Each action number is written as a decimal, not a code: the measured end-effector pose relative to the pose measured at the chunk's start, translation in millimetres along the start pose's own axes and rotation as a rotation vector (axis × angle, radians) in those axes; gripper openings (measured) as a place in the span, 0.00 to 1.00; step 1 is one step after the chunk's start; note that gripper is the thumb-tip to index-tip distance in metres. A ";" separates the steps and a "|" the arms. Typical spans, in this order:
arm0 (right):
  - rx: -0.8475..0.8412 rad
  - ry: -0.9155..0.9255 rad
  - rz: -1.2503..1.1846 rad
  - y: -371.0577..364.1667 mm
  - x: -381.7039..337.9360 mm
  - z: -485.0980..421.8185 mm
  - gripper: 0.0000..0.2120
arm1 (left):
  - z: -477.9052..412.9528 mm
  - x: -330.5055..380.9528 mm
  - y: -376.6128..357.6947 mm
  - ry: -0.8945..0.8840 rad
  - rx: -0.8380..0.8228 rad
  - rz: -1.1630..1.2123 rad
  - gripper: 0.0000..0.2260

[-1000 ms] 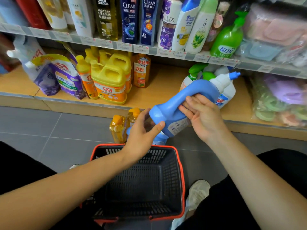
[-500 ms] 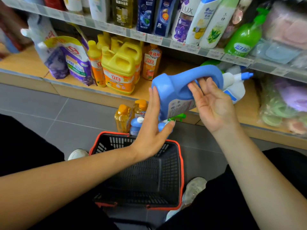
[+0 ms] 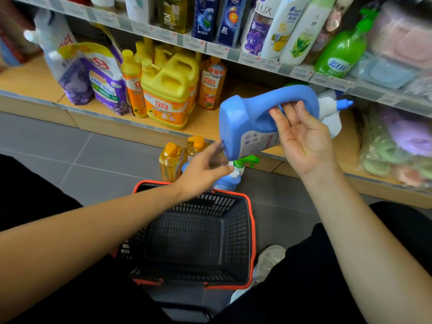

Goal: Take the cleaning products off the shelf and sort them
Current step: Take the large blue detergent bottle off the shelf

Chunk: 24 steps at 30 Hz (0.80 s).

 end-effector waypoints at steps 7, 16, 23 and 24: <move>-0.030 -0.106 0.270 18.3 15.8 1.0 0.13 | -24.2 65.2 44.7 -0.156 0.216 -0.055 0.15; -0.278 -0.240 0.501 17.0 38.9 16.9 0.28 | -34.9 76.7 16.7 -0.115 -0.014 -0.330 0.18; -0.373 -0.382 0.511 11.6 56.5 23.5 0.34 | -25.8 76.0 30.4 -0.026 -0.007 -0.306 0.27; -0.384 -0.398 0.520 11.2 58.9 23.9 0.34 | -23.8 72.9 32.8 0.007 -0.010 -0.264 0.27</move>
Point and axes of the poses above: each hand's wrist, its own z-axis away from the middle knuckle, its own y-axis out of the back of the hand, x = y × z, the point moved 4 cm from there along -z, towards the middle knuckle, and after that the axes turned 1 degree about -z, right-handed, at the moved point
